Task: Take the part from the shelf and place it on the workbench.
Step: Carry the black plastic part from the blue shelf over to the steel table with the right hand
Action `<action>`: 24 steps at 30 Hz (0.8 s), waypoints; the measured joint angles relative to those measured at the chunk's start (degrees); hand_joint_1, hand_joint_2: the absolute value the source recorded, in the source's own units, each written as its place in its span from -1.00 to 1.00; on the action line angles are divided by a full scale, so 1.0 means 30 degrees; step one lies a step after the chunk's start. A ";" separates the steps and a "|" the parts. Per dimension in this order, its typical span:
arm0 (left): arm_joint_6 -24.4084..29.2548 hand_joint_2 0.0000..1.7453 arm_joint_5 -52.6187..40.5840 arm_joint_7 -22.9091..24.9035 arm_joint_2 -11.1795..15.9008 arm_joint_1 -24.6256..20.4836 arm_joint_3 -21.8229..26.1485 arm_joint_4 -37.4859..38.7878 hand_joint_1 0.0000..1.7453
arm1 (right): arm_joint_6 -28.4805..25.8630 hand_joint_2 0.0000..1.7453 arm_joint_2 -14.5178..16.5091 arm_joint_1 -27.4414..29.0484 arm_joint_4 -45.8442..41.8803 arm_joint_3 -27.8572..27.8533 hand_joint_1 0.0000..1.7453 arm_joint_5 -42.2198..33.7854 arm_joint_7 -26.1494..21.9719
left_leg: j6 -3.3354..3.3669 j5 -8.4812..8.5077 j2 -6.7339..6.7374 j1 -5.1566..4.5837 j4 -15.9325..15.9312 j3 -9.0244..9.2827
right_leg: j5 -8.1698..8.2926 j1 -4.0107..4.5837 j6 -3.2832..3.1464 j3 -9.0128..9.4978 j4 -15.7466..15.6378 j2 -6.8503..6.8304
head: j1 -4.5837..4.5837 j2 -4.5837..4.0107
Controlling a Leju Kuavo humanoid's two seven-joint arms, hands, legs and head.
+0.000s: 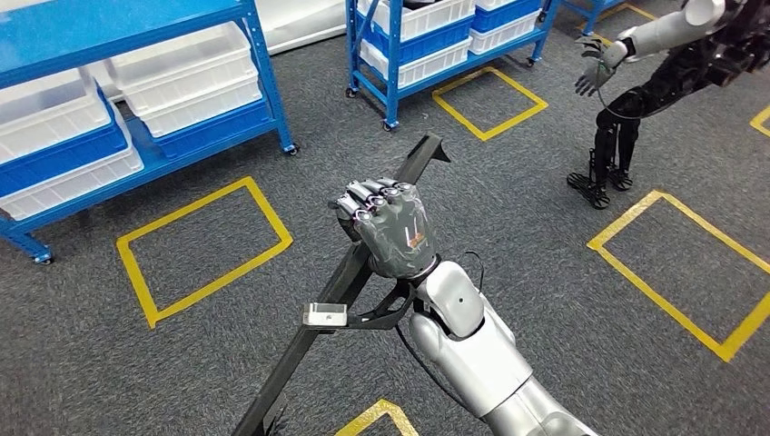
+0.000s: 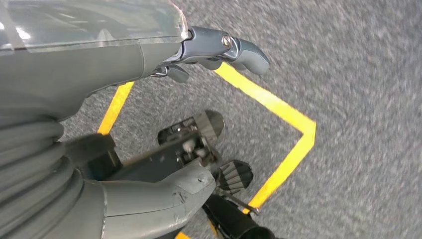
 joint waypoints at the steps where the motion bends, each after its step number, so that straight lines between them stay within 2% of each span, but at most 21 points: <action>1: -0.0007 1.00 0.0040 -0.0005 -0.0002 0.0000 0.0000 0.0000 -1.00 | 0.0000 1.00 -0.0018 0.0037 -0.0011 0.0000 1.00 0.0004 -0.0007 | -0.0013 -0.0009 0.0101 0.0001 0.0006 0.0000 | 0.0221 -0.0019 0.0018 0.0189 -0.0317 -0.0039 | 0.0002 0.0000; 7: -0.0007 1.00 0.0058 -0.0007 -0.0009 -0.0004 0.0005 0.0000 -1.00 | 0.0000 1.00 -0.0031 0.0053 -0.0027 0.0000 1.00 0.0004 -0.0011 | -0.0033 -0.0024 0.0195 0.0003 0.0019 0.0004 | 0.0511 -0.0039 0.0028 0.0525 -0.0882 -0.0103 | 0.0002 0.0000; 9: -0.0007 1.00 0.0069 -0.0009 -0.0016 -0.0012 0.0007 0.0000 -1.00 | 0.0000 1.00 -0.0044 0.0055 -0.0058 0.0002 1.00 0.0002 -0.0011 | -0.0073 -0.0051 0.0313 0.0004 0.0050 0.0008 | 0.0931 -0.0062 0.0030 0.1081 -0.1831 -0.0240 | 0.0004 0.0000; 11: -0.0011 1.00 0.0080 -0.0015 -0.0018 -0.0023 0.0007 0.0000 -1.00 | 0.0000 1.00 -0.0051 0.0040 -0.0148 0.0004 1.00 -0.0004 -0.0011 | -0.0208 -0.0160 0.0524 -0.0053 0.0174 -0.0011 | 0.1378 0.0014 -0.0030 0.2057 -0.3544 -0.0877 | 0.0004 0.0000; 13: -0.0033 1.00 0.0076 -0.0020 -0.0031 -0.0040 0.0015 0.0000 -1.00 | 0.0000 1.00 -0.0073 0.0054 -0.0292 0.0002 1.00 -0.0015 -0.0064 | -0.0469 -0.0327 0.0924 -0.0141 0.0313 0.0008 | 0.1577 0.0142 -0.0297 0.2633 -0.4707 -0.1108 | -0.0002 0.0000; 14: -0.0066 1.00 0.0035 -0.0009 -0.0044 -0.0011 0.0018 0.0000 -1.00 | 0.0000 1.00 -0.0085 0.0129 -0.0423 0.0002 1.00 -0.0020 -0.0146 | -0.0639 -0.0975 0.0593 -0.0119 0.1239 -0.0342 | 0.1604 0.0176 -0.0532 0.2619 -0.4795 -0.0744 | -0.0007 0.0000; 15: -0.0095 1.00 -0.0024 0.0045 -0.0055 0.0062 0.0022 0.0000 -1.00 | 0.0002 1.00 -0.0100 0.0277 -0.0559 0.0000 1.00 -0.0042 -0.0244 | -0.0773 -0.1733 0.0190 -0.0058 0.2692 -0.0944 | 0.1680 0.0157 -0.0739 0.2575 -0.4835 -0.0177 | -0.0011 0.0000; 17: -0.0096 1.00 -0.0142 0.0170 -0.0062 0.0253 0.0022 0.0000 -1.00 | 0.0002 1.00 -0.0107 0.0594 -0.0789 0.0000 1.00 -0.0109 -0.0437 | -0.0890 -0.2781 -0.0870 0.0055 0.5178 -0.2052 | 0.1770 0.0155 -0.0976 0.2542 -0.4838 0.0782 | -0.0015 0.0000; 18: -0.0062 1.00 -0.0168 0.0221 -0.0056 0.0313 0.0022 0.0000 -1.00 | 0.0002 1.00 -0.0107 0.0695 -0.0842 0.0000 1.00 -0.0146 -0.0503 | -0.0856 -0.2422 -0.0967 0.0056 0.5078 -0.2052 | 0.1772 0.0175 -0.0978 0.2534 -0.4788 0.1105 | -0.0015 0.0000; 19: -0.0022 1.00 -0.0177 0.0230 -0.0049 0.0327 0.0022 0.0000 -1.00 | 0.0000 1.00 -0.0107 0.0728 -0.0920 0.0000 1.00 -0.0160 -0.0556 | -0.0794 -0.1660 -0.1203 0.0070 0.3883 -0.1544 | 0.1765 0.0170 -0.0967 0.2527 -0.4734 0.1364 | -0.0015 0.0000; 20: 0.0006 1.00 -0.0184 0.0230 -0.0031 0.0326 0.0022 0.0000 -1.00 | 0.0000 1.00 -0.0106 0.0735 -0.1011 0.0000 1.00 -0.0166 -0.0599 | -0.0723 -0.1084 -0.1629 0.0095 0.2650 -0.1014 | 0.1767 0.0181 -0.0929 0.2497 -0.4677 0.1600 | -0.0011 0.0000; 21: 0.0026 1.00 -0.0184 0.0217 -0.0013 0.0321 0.0022 0.0000 -1.00 | 0.0002 1.00 -0.0106 0.0734 -0.1100 0.0002 1.00 -0.0177 -0.0619 | -0.0669 -0.0696 -0.2022 0.0116 0.1625 -0.0572 | 0.1782 0.0177 -0.0865 0.2433 -0.4623 0.1833 | -0.0009 0.0000; 22: 0.0038 1.00 -0.0182 0.0204 0.0004 0.0321 0.0022 0.0000 -1.00 | 0.0002 1.00 -0.0107 0.0746 -0.1193 0.0002 1.00 -0.0211 -0.0632 | -0.0615 -0.0490 -0.2343 0.0114 0.0922 -0.0277 | 0.1825 0.0150 -0.0759 0.2355 -0.4601 0.2045 | -0.0005 0.0000; 23: 0.0042 1.00 -0.0182 0.0191 0.0022 0.0323 0.0022 0.0000 -1.00 | 0.0002 1.00 -0.0109 0.0774 -0.1257 0.0004 1.00 -0.0264 -0.0645 | -0.0566 -0.0537 -0.2438 0.0088 0.0768 -0.0215 | 0.1898 0.0115 -0.0623 0.2280 -0.4628 0.2239 | -0.0007 0.0000; 24: 0.0044 1.00 -0.0182 0.0178 0.0028 0.0319 0.0022 0.0000 -1.00 | 0.0002 1.00 -0.0116 0.0815 -0.1322 0.0004 1.00 -0.0315 -0.0658 | -0.0499 -0.0473 -0.2282 0.0052 0.0674 -0.0186 | 0.1989 0.0071 -0.0471 0.2223 -0.4691 0.2455 | -0.0009 0.0000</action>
